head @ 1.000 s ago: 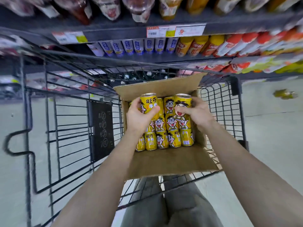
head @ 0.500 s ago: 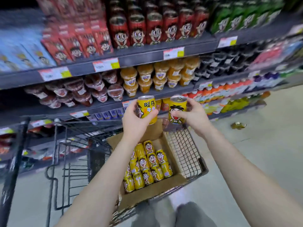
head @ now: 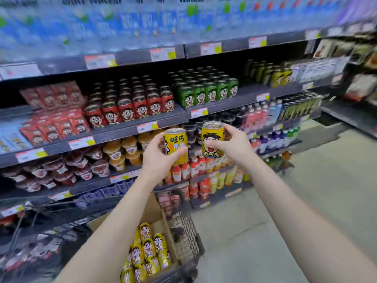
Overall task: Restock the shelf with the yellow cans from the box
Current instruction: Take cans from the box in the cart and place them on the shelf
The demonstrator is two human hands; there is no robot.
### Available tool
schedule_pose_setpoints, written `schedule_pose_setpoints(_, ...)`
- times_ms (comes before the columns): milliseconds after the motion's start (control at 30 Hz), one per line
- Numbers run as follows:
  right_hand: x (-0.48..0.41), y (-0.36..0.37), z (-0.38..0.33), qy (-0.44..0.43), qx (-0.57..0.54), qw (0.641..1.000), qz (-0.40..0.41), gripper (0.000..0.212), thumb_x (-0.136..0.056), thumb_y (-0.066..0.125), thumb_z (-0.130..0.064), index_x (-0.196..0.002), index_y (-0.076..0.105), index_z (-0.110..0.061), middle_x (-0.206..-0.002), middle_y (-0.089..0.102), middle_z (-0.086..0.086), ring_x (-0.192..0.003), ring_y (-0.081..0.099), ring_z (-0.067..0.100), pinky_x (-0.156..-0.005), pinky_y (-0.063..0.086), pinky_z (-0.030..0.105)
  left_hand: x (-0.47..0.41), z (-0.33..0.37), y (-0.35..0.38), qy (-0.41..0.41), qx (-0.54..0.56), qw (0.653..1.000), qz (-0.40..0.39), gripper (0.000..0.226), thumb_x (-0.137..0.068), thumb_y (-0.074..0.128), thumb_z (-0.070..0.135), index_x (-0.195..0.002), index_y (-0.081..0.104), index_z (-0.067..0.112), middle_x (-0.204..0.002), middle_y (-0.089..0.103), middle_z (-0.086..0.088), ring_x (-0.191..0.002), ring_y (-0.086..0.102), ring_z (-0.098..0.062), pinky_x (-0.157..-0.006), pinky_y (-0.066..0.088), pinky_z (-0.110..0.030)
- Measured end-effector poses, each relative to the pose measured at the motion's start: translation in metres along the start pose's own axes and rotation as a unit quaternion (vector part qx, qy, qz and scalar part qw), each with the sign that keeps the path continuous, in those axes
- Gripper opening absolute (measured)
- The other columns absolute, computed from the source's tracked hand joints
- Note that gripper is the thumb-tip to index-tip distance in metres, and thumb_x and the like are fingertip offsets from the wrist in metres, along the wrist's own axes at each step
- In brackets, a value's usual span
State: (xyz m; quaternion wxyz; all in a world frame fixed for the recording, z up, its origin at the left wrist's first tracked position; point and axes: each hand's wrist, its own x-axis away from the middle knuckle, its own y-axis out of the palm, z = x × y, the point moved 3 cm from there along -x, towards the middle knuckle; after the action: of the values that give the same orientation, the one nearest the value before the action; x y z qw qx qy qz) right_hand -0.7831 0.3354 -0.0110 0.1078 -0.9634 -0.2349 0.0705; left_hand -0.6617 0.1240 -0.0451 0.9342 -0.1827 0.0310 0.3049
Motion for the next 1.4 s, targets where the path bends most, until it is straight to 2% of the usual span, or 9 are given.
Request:
schedule_pose_setpoints(167, 0.006, -0.074, -0.011, -0.024, -0.010, 1.000, -0.001, 0.051, -0.074, 0.088, -0.025, -0.119, 0.065, -0.034, -0.099, 0.075, -0.015, -0.087, 0.072, 0.000, -0.078, 0.060, 0.025, 0.013, 0.061, 0.047, 0.012, 0.011, 1.000, 0.017, 0.060, -0.077, 0.088, 0.050, -0.129, 0.061, 0.034, -0.114, 0.072, 0.020, -0.101, 0.068, 0.006, -0.094, 0.057, -0.032)
schedule_pose_setpoints(333, 0.002, -0.131, -0.014, -0.041, -0.026, 0.999, 0.008, 0.044, -0.077, 0.086, -0.017, -0.101, 0.060, -0.043, -0.091, 0.071, -0.021, -0.076, 0.069, -0.008, -0.061, 0.054, 0.013, 0.004, 0.102, 0.084, 0.024, 0.002, 1.000, 0.018, 0.058, -0.078, 0.088, 0.045, -0.127, 0.059, 0.039, -0.109, 0.073, 0.019, -0.098, 0.071, 0.000, -0.090, 0.060, -0.032)
schedule_pose_setpoints(433, -0.008, -0.160, -0.015, -0.039, -0.018, 0.999, 0.009, 0.044, -0.078, 0.085, -0.017, -0.108, 0.061, -0.039, -0.093, 0.071, -0.020, -0.080, 0.068, -0.007, -0.062, 0.053, 0.012, -0.006, 0.122, 0.108, 0.035, -0.001, 0.999, 0.017, 0.060, -0.079, 0.088, 0.043, -0.129, 0.055, 0.041, -0.112, 0.069, 0.020, -0.098, 0.068, 0.004, -0.081, 0.055, -0.020)
schedule_pose_setpoints(633, -0.048, -0.219, -0.012, -0.036, -0.015, 0.999, 0.022, 0.045, -0.079, 0.085, -0.019, -0.102, 0.054, -0.041, -0.090, 0.067, -0.020, -0.084, 0.066, -0.003, -0.058, 0.049, 0.010, -0.045, 0.140, 0.166, 0.054, 0.005, 0.999, 0.004, 0.060, -0.080, 0.088, 0.039, -0.131, 0.056, 0.036, -0.111, 0.068, 0.019, -0.088, 0.067, 0.011, -0.075, 0.055, -0.015)
schedule_pose_setpoints(733, -0.082, -0.244, -0.003, -0.029, -0.006, 0.999, 0.032, 0.048, -0.075, 0.088, -0.023, -0.117, 0.064, -0.026, -0.099, 0.074, -0.010, -0.089, 0.072, 0.007, -0.072, 0.059, 0.023, -0.074, 0.142, 0.202, 0.064, 0.009, 0.998, -0.005, 0.059, -0.081, 0.087, 0.040, -0.130, 0.056, 0.033, -0.113, 0.068, 0.017, -0.089, 0.067, 0.012, -0.074, 0.054, -0.012)
schedule_pose_setpoints(800, -0.111, -0.259, 0.006, -0.029, -0.009, 0.999, 0.039, 0.055, -0.073, 0.089, -0.021, -0.124, 0.067, -0.023, -0.103, 0.076, -0.007, -0.089, 0.073, 0.008, -0.076, 0.061, 0.028, -0.099, 0.143, 0.226, 0.068, 0.022, 0.997, -0.004, 0.060, -0.079, 0.088, 0.041, -0.131, 0.058, 0.033, -0.115, 0.069, 0.016, -0.095, 0.068, 0.005, -0.081, 0.057, -0.020)
schedule_pose_setpoints(1033, -0.237, -0.300, 0.034, -0.037, -0.002, 0.999, 0.015, 0.049, -0.073, 0.089, -0.018, -0.117, 0.070, -0.027, -0.100, 0.077, -0.009, -0.093, 0.073, 0.009, -0.080, 0.061, 0.030, -0.221, 0.138, 0.300, 0.061, 0.049, 0.997, 0.016, 0.067, -0.075, 0.092, 0.037, -0.133, 0.061, 0.028, -0.114, 0.073, 0.013, -0.097, 0.072, -0.001, -0.089, 0.060, -0.031)
schedule_pose_setpoints(1200, -0.318, -0.317, 0.050, -0.038, -0.007, 0.999, -0.003, 0.046, -0.073, 0.089, -0.016, -0.113, 0.069, -0.029, -0.099, 0.077, -0.007, -0.090, 0.074, 0.010, -0.078, 0.061, 0.029, -0.291, 0.137, 0.340, 0.054, 0.038, 0.997, 0.036, 0.062, -0.076, 0.092, 0.019, -0.130, 0.061, 0.019, -0.105, 0.068, 0.011, -0.072, 0.063, 0.015, -0.065, 0.050, -0.007)
schedule_pose_setpoints(1400, -0.402, -0.329, 0.074, -0.042, -0.004, 0.998, -0.041, 0.050, -0.073, 0.088, -0.019, -0.120, 0.070, -0.025, -0.099, 0.077, -0.009, -0.091, 0.074, 0.007, -0.081, 0.061, 0.031, -0.340, 0.121, 0.370, 0.039, 0.015, 0.998, 0.053, 0.067, -0.074, 0.093, 0.027, -0.133, 0.062, 0.024, -0.113, 0.073, 0.006, -0.083, 0.069, 0.005, -0.071, 0.055, -0.014)
